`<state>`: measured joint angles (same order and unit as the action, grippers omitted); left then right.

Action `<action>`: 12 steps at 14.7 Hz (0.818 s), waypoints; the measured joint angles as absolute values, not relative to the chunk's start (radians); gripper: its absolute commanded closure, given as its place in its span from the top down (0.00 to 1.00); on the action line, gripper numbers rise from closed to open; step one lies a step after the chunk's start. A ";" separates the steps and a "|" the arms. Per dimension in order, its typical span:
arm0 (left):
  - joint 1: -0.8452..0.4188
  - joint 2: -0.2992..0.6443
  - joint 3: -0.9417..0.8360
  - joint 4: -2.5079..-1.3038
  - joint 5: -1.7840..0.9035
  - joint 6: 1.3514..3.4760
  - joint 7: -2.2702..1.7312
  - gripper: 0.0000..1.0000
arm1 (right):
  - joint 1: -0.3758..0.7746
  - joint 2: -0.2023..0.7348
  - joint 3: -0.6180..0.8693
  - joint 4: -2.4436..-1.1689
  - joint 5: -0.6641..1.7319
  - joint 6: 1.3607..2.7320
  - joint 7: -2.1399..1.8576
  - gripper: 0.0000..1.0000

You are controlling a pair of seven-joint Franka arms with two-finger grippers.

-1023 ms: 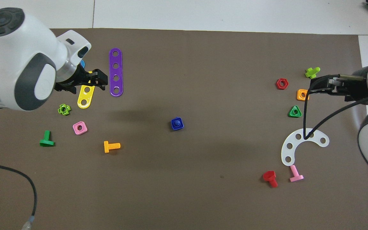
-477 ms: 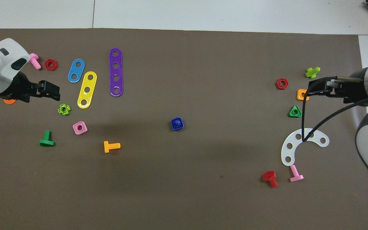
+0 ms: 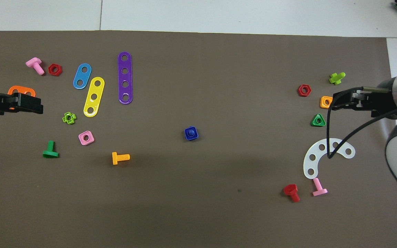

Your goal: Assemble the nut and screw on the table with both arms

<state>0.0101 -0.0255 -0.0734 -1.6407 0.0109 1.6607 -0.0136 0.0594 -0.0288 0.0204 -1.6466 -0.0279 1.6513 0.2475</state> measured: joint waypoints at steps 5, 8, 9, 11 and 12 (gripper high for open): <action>0.006 0.001 -0.078 -1.585 0.033 1.647 -0.013 1.00 | 0.059 -0.032 0.020 -1.637 -0.028 1.621 0.236 1.00; 0.006 0.041 -0.078 -1.514 0.033 1.594 -0.013 1.00 | 0.059 -0.032 0.020 -1.634 -0.027 1.621 0.221 1.00; 0.006 0.060 -0.078 -1.484 0.033 1.573 -0.012 1.00 | 0.059 -0.032 0.020 -1.632 -0.027 1.621 0.217 1.00; 0.006 0.100 -0.079 -1.426 0.033 1.542 -0.012 1.00 | 0.059 -0.032 0.020 -1.631 -0.027 1.621 0.207 1.00; 0.006 0.116 -0.079 -1.405 0.033 1.533 -0.011 1.00 | 0.059 -0.032 0.020 -1.631 -0.027 1.621 0.206 1.00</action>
